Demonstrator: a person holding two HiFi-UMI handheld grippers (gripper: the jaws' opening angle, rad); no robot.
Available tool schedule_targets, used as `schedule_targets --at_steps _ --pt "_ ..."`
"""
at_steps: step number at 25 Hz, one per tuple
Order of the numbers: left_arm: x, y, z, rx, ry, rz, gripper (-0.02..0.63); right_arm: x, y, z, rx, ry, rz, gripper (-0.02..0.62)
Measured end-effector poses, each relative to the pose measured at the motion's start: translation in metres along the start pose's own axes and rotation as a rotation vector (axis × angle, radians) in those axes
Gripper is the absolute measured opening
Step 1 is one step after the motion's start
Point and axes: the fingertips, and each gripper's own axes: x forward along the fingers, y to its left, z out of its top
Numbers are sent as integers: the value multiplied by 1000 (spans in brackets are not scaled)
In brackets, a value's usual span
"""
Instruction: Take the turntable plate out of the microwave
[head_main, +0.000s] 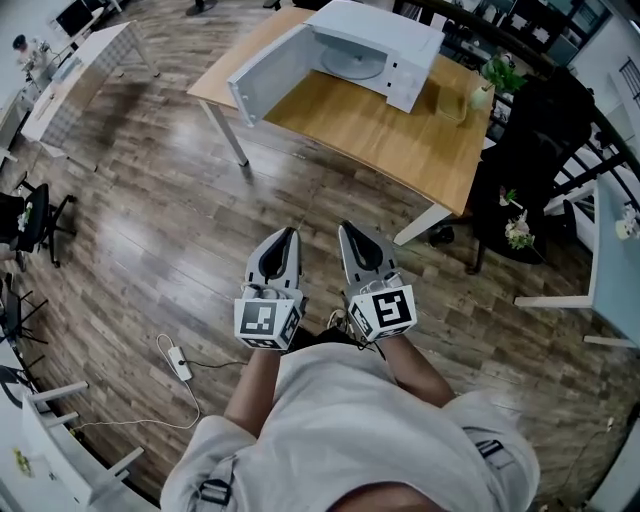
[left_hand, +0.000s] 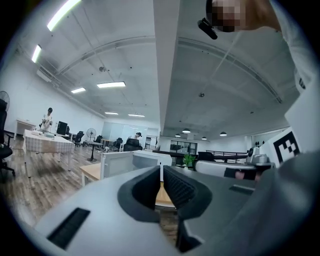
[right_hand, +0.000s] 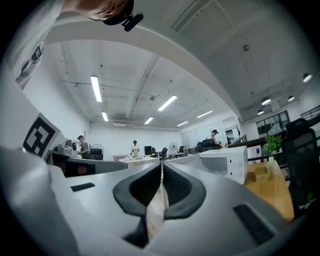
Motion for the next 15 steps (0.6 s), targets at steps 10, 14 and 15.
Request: schedule_targets --at_steps 10,14,15 --pt "28 14 -15 -2 60 -21 60 21 -18 -25 68 44 -23 54" --pt "55 33 -20 -2 69 -61 60 47 -28 -36 51 65 -62 55" --pt "63 39 -20 0 70 -75 60 55 -30 -38 45 68 -75 55"
